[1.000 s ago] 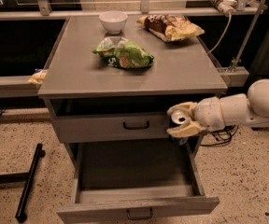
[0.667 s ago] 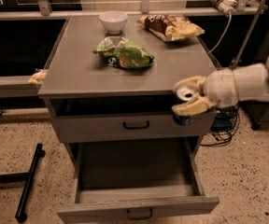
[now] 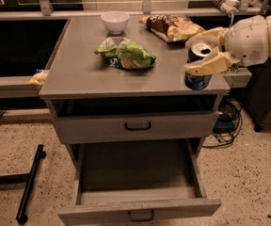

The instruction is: Pick pepsi can from middle drawer and place on counter

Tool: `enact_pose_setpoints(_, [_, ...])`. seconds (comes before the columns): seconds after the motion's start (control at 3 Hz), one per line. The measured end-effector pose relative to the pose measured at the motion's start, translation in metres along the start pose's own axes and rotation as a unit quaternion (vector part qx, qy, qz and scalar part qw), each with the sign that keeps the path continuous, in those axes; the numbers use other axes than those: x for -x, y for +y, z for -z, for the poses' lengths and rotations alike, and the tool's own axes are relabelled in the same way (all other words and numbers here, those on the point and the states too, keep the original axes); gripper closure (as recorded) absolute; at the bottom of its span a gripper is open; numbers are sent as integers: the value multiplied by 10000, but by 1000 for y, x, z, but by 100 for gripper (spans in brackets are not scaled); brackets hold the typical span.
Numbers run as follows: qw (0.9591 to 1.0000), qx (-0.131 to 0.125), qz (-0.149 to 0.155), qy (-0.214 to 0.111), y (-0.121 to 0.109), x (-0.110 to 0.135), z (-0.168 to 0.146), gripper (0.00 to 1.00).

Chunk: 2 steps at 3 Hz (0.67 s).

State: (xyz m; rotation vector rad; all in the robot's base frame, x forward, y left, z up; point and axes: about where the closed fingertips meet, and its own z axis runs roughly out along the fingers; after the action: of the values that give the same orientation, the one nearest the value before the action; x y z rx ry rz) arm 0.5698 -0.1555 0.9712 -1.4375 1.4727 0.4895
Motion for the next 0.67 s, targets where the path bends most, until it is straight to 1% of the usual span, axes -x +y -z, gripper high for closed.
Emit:
enact_pose_setpoints(0.33, [10000, 3, -1, 0, 0, 0, 0, 100])
enact_pose_setpoints(0.67, [9999, -79, -88, -79, -23, -1, -5, 100])
